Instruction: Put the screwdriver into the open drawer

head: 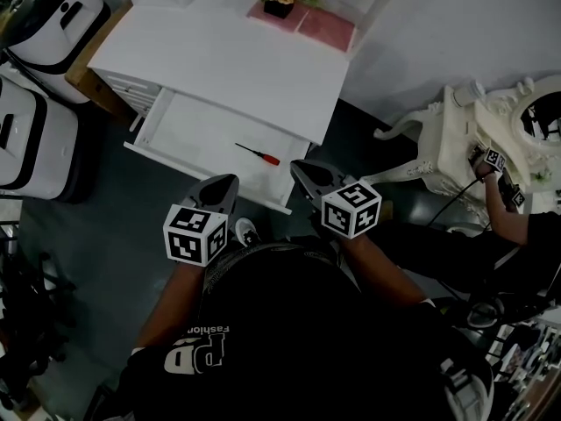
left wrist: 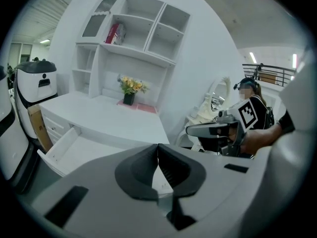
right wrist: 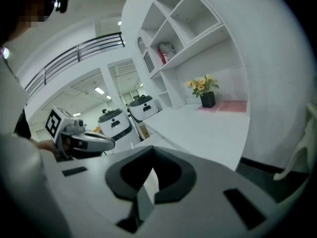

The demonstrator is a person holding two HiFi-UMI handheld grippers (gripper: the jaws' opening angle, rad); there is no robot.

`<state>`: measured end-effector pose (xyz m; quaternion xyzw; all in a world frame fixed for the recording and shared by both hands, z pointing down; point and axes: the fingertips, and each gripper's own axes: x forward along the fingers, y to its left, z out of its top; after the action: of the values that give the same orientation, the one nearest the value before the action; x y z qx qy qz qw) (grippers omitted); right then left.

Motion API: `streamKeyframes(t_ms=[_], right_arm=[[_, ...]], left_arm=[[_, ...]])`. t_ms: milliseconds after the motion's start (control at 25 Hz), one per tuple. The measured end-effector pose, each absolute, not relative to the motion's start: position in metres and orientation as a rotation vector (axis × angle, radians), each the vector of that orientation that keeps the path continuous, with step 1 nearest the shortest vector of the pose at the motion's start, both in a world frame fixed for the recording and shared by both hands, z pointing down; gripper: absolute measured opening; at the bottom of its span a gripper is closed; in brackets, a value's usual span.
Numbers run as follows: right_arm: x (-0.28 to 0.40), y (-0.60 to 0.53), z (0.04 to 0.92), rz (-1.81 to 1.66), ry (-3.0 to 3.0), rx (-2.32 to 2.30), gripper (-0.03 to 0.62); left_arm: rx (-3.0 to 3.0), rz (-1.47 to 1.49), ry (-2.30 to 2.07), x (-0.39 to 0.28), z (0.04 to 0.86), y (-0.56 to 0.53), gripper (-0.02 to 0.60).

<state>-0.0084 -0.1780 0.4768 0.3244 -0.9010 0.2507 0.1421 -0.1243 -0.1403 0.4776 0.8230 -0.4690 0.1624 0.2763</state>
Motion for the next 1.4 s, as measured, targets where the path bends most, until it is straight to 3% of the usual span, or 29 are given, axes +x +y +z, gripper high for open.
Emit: streamKeyframes(t_ms=[160, 760, 1400], right_arm=[[0.011, -0.157, 0.465, 0.831, -2.649, 0.924, 0.009], [0.077, -0.068, 0.446, 0.651, -2.684, 0.887, 0.008], [0.092, -0.007, 0.458, 0.638, -2.691, 0.904, 0.008]], left_arm=[[2.198, 0.422, -1.282, -0.107, 0.472, -0.129, 0.015], [2.231, 0.405, -1.264, -0.022, 0.451, -0.049, 0.015], [2.191, 0.442, -1.311, -0.019, 0.462, 0.021, 0.015]])
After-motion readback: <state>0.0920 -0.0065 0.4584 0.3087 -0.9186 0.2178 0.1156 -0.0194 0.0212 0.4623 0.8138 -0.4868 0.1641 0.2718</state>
